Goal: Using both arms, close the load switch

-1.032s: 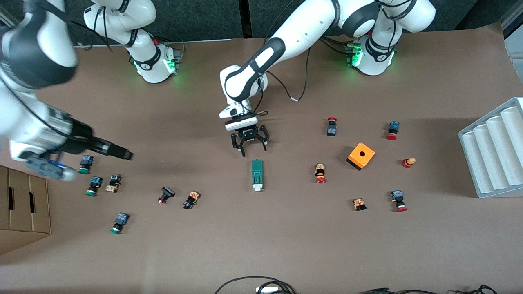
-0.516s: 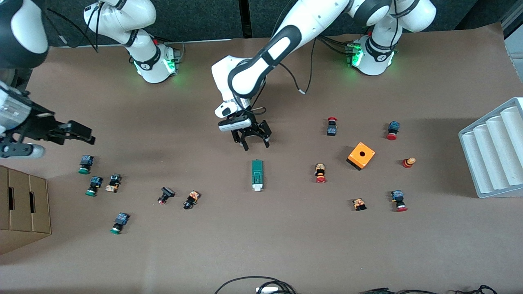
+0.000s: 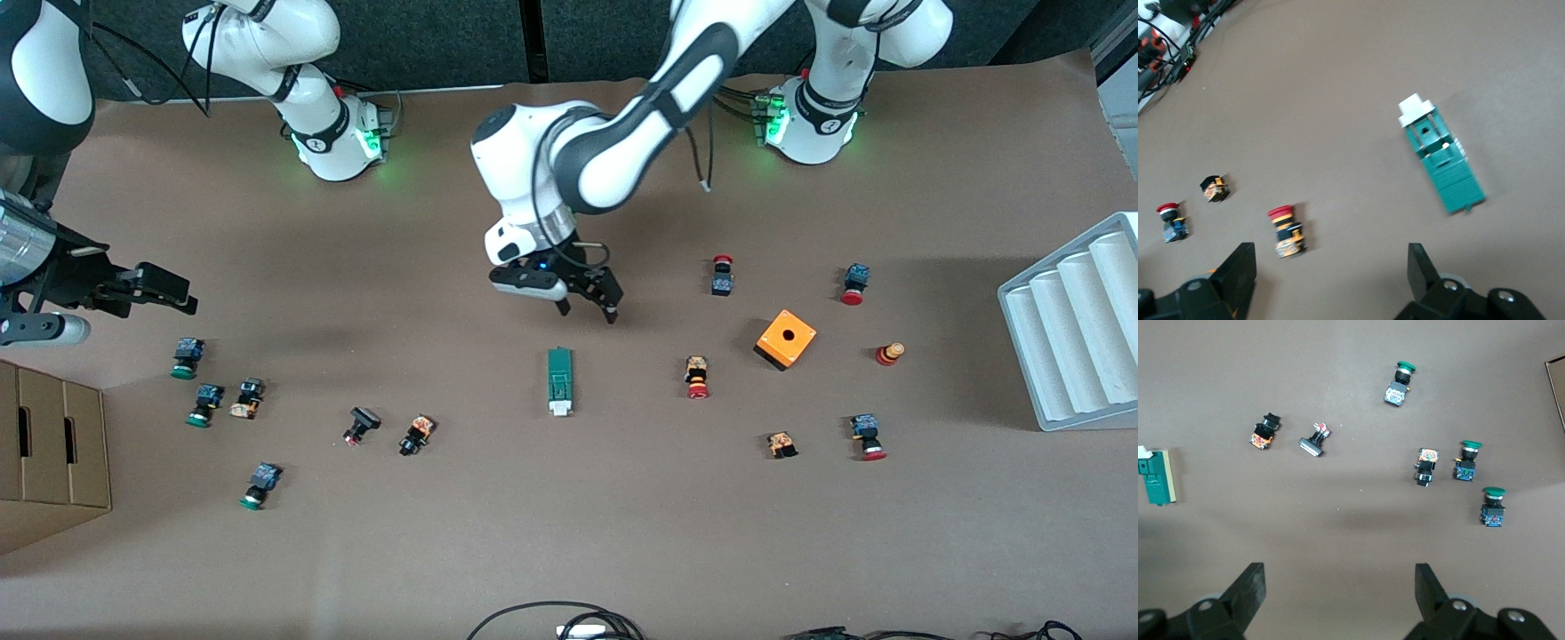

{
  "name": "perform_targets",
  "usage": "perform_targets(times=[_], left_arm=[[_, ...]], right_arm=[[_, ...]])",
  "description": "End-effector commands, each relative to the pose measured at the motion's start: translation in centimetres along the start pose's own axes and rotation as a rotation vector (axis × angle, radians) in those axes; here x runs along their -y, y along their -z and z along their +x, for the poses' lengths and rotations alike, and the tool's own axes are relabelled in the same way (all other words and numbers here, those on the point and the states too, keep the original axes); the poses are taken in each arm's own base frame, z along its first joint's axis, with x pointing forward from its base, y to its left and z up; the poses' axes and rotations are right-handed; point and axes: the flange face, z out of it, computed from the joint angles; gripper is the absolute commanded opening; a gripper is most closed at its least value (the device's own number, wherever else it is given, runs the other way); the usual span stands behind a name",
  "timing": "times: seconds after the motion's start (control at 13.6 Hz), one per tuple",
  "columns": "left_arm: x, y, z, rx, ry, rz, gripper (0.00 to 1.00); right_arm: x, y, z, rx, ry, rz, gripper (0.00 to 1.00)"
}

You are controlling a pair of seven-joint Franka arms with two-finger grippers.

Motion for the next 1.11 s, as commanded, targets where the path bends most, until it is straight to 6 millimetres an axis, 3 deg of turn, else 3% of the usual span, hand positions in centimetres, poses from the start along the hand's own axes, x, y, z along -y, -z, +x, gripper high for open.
perform_targets(times=[0.0, 0.29, 0.59, 0.81, 1.03], left_arm=[[4.7, 1.9, 0.5, 0.058, -0.059, -0.076, 1.00], [13.8, 4.1, 1.3, 0.140, -0.052, -0.177, 1.00], [24.0, 4.8, 1.5, 0.171, -0.016, -0.283, 1.00], [32.0, 4.7, 0.3, 0.205, -0.006, -0.323, 1.00], [37.5, 4.8, -1.2, 0.242, 0.069, -0.313, 1.00]], right_arm=[[-0.3, 0.1, 0.0, -0.015, 0.002, -0.032, 1.00], [0.3, 0.6, 0.3, -0.027, 0.011, -0.040, 1.00], [-0.5, 0.3, 0.4, -0.014, 0.000, -0.047, 1.00], [-0.6, 0.4, 0.4, -0.017, 0.003, -0.063, 1.00], [-0.8, 0.4, 0.4, -0.017, 0.002, -0.069, 1.00]])
